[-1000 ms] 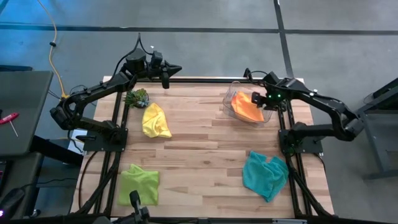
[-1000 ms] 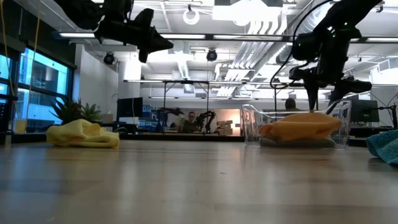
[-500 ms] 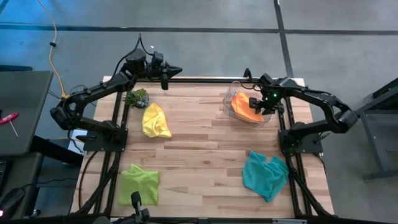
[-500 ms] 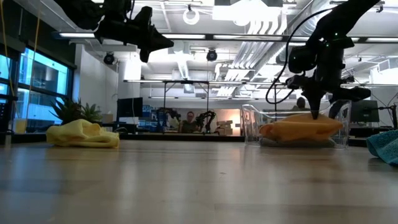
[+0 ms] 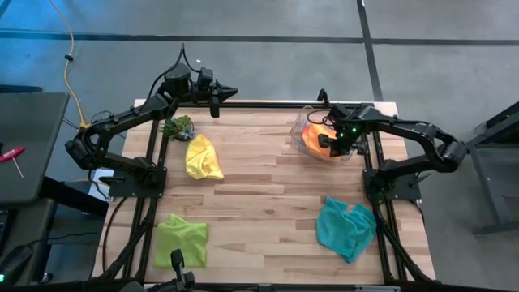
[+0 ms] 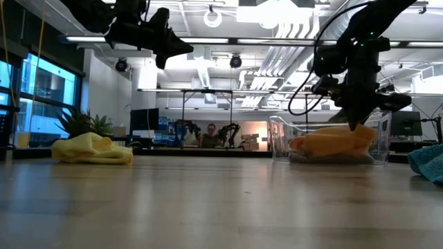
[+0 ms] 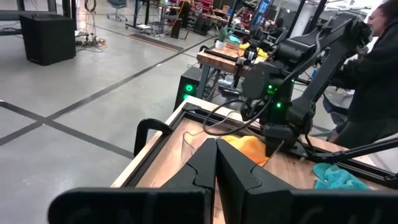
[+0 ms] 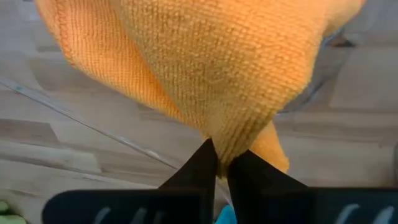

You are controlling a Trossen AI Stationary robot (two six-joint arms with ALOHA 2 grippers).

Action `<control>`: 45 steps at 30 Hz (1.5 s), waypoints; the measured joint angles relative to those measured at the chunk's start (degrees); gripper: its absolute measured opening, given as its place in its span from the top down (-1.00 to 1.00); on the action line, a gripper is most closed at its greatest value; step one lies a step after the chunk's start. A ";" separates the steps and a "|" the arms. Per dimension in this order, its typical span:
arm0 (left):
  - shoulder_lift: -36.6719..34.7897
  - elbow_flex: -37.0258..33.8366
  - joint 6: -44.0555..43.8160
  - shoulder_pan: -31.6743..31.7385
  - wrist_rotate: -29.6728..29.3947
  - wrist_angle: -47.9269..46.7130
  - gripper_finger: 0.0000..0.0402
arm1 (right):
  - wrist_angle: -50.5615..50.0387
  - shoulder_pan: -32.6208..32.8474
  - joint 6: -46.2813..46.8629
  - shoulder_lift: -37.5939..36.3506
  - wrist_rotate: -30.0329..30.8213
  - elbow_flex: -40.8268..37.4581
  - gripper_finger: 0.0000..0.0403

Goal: Fold microfiber towels
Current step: Put the orange microfiber towel into the transparent bin

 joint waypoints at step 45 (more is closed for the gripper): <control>-0.02 0.00 1.95 0.00 0.68 -2.84 1.00 | -14.76 -1.37 0.19 -4.24 5.01 10.49 0.54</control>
